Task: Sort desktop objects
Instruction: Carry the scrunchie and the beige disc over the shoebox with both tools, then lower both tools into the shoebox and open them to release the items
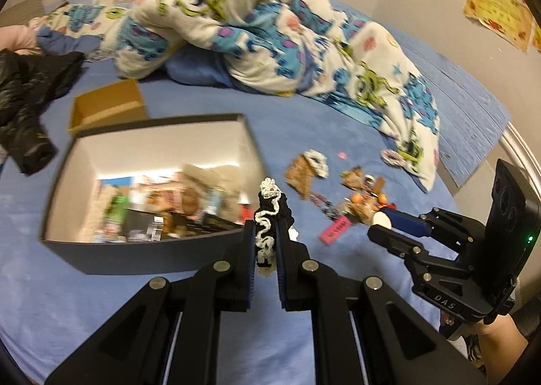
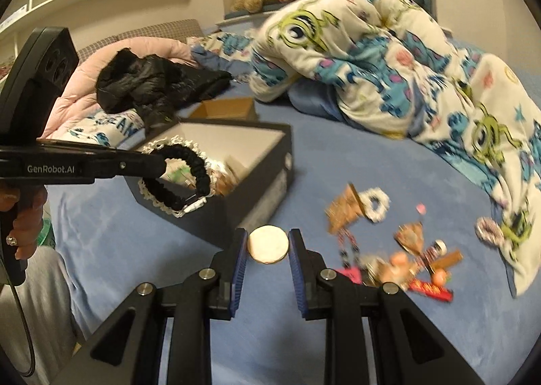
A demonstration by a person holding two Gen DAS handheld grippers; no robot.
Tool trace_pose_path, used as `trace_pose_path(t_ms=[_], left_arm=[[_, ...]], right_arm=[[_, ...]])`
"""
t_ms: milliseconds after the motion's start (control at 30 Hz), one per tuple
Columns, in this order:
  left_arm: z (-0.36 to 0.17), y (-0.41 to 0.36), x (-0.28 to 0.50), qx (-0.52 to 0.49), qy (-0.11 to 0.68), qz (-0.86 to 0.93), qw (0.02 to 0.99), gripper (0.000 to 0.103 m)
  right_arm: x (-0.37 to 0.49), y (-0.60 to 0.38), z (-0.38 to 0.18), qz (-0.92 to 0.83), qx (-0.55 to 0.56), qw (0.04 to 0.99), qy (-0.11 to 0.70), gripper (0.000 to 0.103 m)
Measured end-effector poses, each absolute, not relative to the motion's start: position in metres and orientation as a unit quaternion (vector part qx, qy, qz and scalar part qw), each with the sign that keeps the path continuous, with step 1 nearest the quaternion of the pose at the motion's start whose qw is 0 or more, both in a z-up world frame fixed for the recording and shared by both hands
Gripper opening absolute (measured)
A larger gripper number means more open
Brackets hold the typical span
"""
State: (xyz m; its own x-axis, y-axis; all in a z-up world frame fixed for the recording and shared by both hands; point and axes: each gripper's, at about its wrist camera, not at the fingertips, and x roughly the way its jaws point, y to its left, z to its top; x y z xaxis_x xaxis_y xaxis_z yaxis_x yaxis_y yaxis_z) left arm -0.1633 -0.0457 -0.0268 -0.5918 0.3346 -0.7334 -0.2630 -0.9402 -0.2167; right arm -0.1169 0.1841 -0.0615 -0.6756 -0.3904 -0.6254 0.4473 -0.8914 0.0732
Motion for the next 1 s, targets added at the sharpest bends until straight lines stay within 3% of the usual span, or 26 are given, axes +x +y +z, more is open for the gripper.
trace_pose_path(t_ms=[400,1000], left_arm=[[-0.030,-0.149,-0.194,-0.418,-0.055,0.901,0.099,0.011],[-0.094,-0.174,-0.269,-0.456,-0.060,0.885,0.076,0.011]], right_arm=[[-0.161,0.082,-0.042,-0.907,0.319,0.269,0.055,0.025],[-0.238,-0.003,-0.087,-0.887,0.390,0.244,0.041,0.025]])
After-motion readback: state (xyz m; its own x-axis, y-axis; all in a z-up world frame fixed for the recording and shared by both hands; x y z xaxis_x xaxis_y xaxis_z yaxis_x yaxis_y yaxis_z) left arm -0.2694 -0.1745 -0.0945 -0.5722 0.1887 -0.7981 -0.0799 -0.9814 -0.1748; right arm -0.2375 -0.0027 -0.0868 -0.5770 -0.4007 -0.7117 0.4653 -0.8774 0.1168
